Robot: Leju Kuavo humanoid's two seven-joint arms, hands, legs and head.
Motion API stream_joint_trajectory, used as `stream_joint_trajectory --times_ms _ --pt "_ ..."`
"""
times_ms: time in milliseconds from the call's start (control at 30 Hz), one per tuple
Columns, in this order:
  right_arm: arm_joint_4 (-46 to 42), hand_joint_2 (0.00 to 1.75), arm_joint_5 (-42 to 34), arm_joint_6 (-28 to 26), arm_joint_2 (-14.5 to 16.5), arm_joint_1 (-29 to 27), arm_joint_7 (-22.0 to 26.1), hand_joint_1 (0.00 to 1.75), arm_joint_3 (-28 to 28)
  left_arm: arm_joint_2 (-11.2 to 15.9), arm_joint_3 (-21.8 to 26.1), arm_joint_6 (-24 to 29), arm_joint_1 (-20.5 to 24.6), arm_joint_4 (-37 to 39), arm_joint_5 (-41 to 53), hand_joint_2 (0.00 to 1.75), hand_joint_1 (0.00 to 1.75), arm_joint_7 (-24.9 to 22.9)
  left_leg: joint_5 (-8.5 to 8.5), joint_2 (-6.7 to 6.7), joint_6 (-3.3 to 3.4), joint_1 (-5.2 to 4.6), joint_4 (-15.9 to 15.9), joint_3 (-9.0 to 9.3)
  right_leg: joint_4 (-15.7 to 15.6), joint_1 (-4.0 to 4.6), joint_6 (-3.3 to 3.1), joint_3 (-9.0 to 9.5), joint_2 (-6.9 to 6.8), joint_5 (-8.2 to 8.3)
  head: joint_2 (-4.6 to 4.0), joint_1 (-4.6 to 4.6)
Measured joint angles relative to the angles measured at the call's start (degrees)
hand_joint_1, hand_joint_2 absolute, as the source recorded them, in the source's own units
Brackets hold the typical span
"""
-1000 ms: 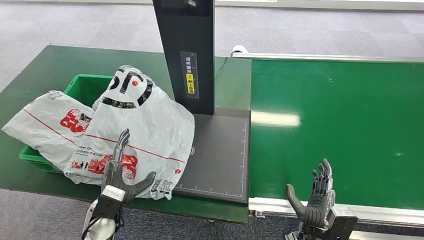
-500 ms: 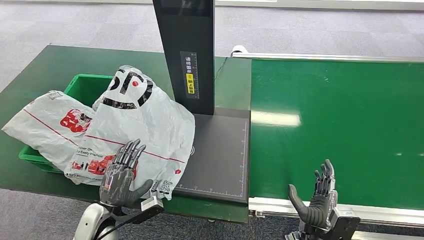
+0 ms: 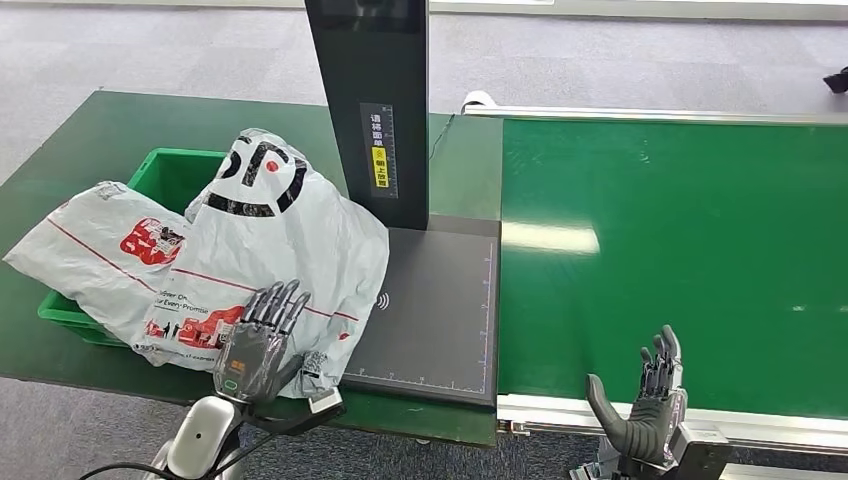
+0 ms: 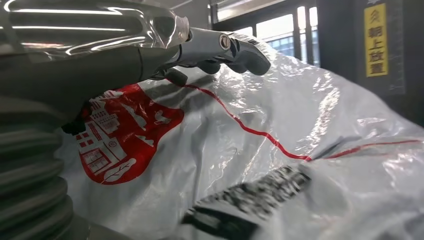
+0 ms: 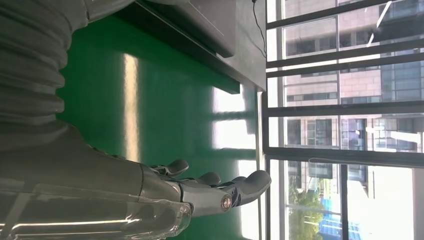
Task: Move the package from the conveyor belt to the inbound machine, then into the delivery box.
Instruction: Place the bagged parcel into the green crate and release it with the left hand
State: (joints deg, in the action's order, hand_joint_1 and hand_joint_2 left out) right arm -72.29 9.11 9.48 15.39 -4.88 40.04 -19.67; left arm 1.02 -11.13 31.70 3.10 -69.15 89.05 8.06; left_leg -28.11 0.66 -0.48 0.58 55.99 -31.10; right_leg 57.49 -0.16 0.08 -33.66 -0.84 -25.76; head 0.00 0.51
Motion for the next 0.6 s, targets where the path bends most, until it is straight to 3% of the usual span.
stream_joint_trajectory --times_ms 67,133,200,600 --pt "-0.2 1.75 0.2 0.1 0.1 -0.1 0.0 0.0 -0.3 1.0 -1.5 0.0 1.1 0.8 0.5 1.75 0.24 -4.1 0.0 0.0 0.0 0.0 0.0 0.01 0.0 0.0 0.0 0.0 0.0 0.0 0.0 -0.01" --pt "-0.4 1.75 0.3 0.3 0.2 -0.1 0.0 0.0 -0.5 2.3 -3.5 0.0 2.2 1.7 0.8 1.75 1.11 -8.6 0.01 0.0 -0.01 0.01 0.0 0.02 0.0 0.01 -0.01 0.01 0.0 0.0 0.0 0.0" --pt "-0.6 1.75 0.3 0.3 0.2 -0.1 0.0 0.0 -0.6 3.5 -5.1 0.0 3.2 2.5 0.8 1.75 1.75 -10.9 0.01 0.01 -0.01 0.01 0.0 0.02 0.0 0.01 -0.01 0.01 0.01 0.01 0.0 0.01" --pt "-0.9 1.75 0.3 0.5 0.6 -0.1 0.0 0.0 -1.1 4.6 -5.8 0.3 5.2 4.6 0.8 1.75 1.75 -9.2 0.0 0.01 0.0 0.0 0.0 0.0 0.0 0.0 0.0 -0.01 0.01 0.0 0.0 -0.01"
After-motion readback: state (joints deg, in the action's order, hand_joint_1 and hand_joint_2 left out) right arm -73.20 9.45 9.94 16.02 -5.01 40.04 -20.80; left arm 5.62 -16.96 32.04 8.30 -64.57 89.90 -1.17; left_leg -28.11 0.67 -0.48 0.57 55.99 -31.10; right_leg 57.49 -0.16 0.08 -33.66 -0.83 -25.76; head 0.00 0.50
